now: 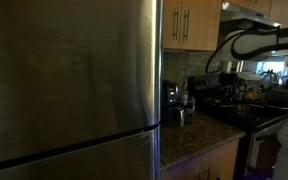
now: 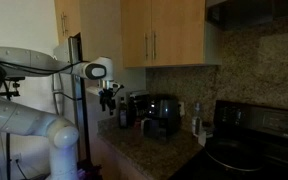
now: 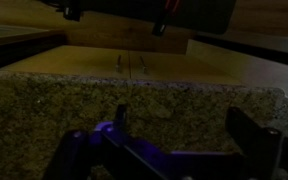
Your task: Close the air fryer
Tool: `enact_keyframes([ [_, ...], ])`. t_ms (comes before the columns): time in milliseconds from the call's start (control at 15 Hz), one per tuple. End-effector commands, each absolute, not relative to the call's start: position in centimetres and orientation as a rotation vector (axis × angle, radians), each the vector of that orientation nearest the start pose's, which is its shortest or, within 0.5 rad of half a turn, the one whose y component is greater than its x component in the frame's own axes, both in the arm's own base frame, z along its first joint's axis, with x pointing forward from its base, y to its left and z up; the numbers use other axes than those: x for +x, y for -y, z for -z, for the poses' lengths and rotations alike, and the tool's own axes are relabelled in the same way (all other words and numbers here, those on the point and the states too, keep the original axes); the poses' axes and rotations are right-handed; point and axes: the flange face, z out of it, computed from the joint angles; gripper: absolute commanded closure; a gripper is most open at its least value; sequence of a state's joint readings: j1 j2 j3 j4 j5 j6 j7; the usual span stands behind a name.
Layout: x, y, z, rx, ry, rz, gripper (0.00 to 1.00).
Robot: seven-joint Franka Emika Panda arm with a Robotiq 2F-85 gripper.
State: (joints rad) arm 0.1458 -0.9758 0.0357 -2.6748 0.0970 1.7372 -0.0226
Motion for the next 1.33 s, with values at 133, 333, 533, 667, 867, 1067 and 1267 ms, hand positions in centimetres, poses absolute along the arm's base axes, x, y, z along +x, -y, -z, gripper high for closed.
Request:
enact_keyframes([
  [133,26.2,-5.8,-50.8,-3.061,0.268,0.050,0.00],
  [333,29.5,-7.2,-49.1,-3.069,0.177,0.094,0.00],
  [533,33.0,-10.4,-47.1,-3.083,0.131,0.292,0.00],
  [667,35.8,-12.4,-44.6,-3.096,0.058,0.382,0.00],
  [867,35.5,-13.0,-44.3,-3.102,0.028,0.422,0.00],
  [1067,36.3,-13.3,-43.0,-3.110,0.018,0.391,0.00],
  [1267,37.2,-12.3,-41.3,-3.162,-0.064,0.400,0.00],
])
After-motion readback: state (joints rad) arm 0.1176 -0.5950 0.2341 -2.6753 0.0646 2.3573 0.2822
